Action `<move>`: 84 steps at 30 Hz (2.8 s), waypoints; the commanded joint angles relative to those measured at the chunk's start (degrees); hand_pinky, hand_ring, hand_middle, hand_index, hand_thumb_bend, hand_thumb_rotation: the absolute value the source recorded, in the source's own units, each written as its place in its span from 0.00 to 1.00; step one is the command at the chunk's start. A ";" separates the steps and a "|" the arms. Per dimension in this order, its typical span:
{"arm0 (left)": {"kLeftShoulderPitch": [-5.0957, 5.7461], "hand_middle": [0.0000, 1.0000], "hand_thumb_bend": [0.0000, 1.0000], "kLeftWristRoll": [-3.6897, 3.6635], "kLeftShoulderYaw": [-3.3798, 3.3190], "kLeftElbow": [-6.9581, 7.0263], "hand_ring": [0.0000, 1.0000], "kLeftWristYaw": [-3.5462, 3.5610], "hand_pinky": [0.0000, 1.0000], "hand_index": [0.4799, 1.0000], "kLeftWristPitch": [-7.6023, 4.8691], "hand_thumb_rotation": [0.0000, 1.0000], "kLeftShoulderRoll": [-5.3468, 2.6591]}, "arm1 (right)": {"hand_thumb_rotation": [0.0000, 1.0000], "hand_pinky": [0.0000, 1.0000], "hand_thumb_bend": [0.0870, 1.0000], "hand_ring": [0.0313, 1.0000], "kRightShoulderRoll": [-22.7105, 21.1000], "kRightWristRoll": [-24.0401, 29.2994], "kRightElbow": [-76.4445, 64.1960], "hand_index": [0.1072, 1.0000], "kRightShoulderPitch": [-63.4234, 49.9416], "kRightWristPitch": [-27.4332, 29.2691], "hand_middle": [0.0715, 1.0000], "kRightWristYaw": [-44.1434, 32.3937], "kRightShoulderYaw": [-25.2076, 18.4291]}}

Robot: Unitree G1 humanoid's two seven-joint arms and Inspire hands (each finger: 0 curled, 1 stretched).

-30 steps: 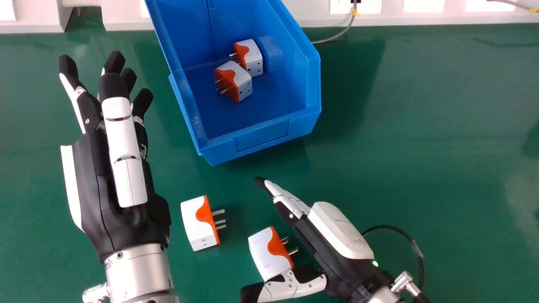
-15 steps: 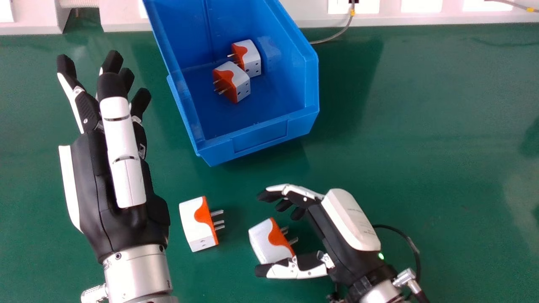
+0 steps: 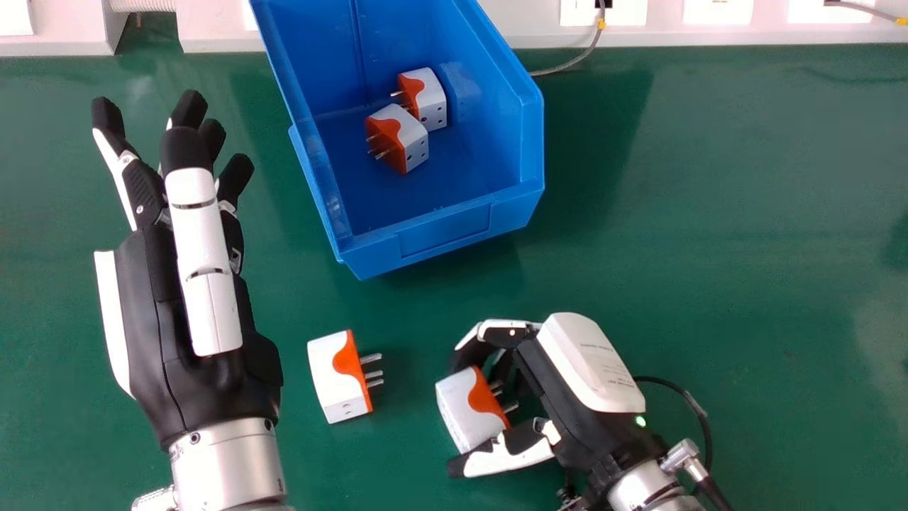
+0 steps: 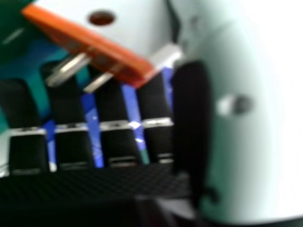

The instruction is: Pick all objects and put in blue box

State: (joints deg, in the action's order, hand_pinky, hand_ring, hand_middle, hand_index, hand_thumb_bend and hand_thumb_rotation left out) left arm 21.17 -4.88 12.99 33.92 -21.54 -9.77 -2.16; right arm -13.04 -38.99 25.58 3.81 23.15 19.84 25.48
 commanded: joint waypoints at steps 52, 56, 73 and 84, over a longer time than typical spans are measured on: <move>-3.18 0.92 0.58 0.56 -0.27 -2.35 0.93 0.26 0.90 0.83 -2.78 0.82 -4.54 | 0.00 0.31 0.44 0.37 12.69 -1.04 24.53 0.50 42.88 -3.00 0.46 17.93 -6.98; -3.29 0.92 0.58 0.73 -0.17 -2.55 0.93 -0.13 0.90 0.83 -2.85 0.82 -4.77 | 0.00 0.31 0.44 0.38 13.21 -0.79 34.08 0.49 46.75 -1.85 0.46 19.58 -5.84; -4.00 0.93 0.58 0.69 -0.43 -2.85 0.94 -0.08 0.90 0.84 -2.79 0.84 -4.35 | 0.30 0.69 0.87 0.90 12.02 -2.59 32.42 0.92 47.46 -10.89 0.95 14.69 -0.32; -3.80 0.93 0.56 1.57 -0.02 -3.18 0.94 0.06 0.91 0.85 -3.56 0.86 -4.21 | 0.90 1.00 1.00 1.00 10.84 -3.55 24.17 1.00 43.54 -11.68 1.00 20.98 1.04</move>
State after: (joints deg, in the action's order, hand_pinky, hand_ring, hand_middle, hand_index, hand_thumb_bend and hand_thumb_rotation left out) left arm 18.26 -4.49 12.62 30.08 -21.57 -11.97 -2.34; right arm -1.91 -41.87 52.67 47.22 10.53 38.47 26.71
